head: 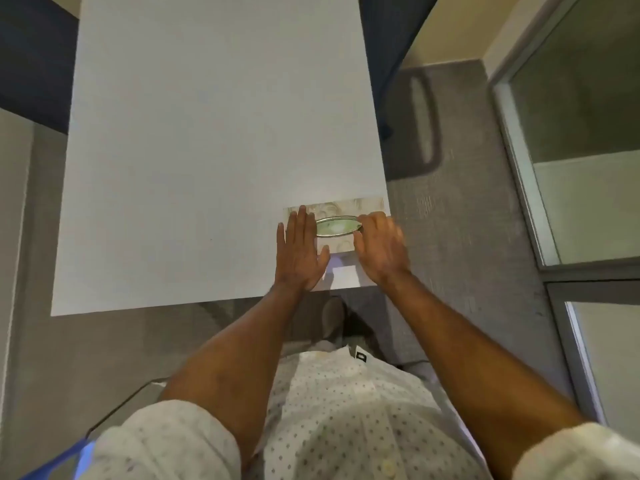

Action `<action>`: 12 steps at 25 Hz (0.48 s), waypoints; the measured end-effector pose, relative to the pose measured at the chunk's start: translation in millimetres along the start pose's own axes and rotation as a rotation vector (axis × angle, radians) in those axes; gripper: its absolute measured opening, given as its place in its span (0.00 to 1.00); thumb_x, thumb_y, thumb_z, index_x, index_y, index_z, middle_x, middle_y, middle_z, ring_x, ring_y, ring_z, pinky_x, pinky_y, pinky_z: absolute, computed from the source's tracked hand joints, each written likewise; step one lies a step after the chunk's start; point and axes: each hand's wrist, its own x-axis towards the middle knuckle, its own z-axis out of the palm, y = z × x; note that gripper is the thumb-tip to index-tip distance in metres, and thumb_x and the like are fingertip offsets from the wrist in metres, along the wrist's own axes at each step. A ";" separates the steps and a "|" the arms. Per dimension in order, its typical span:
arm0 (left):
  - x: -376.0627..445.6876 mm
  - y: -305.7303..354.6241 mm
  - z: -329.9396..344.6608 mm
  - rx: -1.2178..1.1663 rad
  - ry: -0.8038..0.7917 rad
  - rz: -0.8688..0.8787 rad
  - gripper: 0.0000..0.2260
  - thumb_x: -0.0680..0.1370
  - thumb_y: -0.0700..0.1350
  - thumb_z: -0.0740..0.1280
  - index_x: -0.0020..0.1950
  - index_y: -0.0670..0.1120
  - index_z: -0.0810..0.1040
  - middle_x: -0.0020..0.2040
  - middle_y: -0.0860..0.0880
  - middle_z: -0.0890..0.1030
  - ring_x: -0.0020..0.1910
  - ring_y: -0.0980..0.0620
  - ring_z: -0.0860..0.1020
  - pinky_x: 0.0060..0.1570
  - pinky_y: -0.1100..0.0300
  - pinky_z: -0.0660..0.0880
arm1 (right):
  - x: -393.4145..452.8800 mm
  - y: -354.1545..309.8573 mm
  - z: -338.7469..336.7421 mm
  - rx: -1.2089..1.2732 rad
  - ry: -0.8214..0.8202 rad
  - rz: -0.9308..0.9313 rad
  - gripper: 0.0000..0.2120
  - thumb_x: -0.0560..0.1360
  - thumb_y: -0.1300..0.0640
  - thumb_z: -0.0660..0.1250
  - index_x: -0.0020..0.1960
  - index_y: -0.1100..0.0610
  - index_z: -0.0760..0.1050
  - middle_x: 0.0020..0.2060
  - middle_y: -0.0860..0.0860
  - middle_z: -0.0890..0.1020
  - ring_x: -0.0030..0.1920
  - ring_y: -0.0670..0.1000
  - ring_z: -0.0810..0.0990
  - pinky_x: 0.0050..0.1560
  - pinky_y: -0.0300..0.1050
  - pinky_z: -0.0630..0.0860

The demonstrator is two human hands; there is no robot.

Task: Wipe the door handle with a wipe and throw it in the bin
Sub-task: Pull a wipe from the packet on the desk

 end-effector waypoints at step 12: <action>27.5 -22.6 13.9 -0.135 -0.066 0.038 0.36 0.87 0.59 0.61 0.87 0.46 0.47 0.87 0.46 0.42 0.86 0.44 0.41 0.85 0.42 0.41 | 43.9 -30.0 13.2 -0.121 -0.087 -0.098 0.11 0.82 0.49 0.67 0.59 0.52 0.83 0.56 0.51 0.86 0.53 0.53 0.81 0.59 0.53 0.73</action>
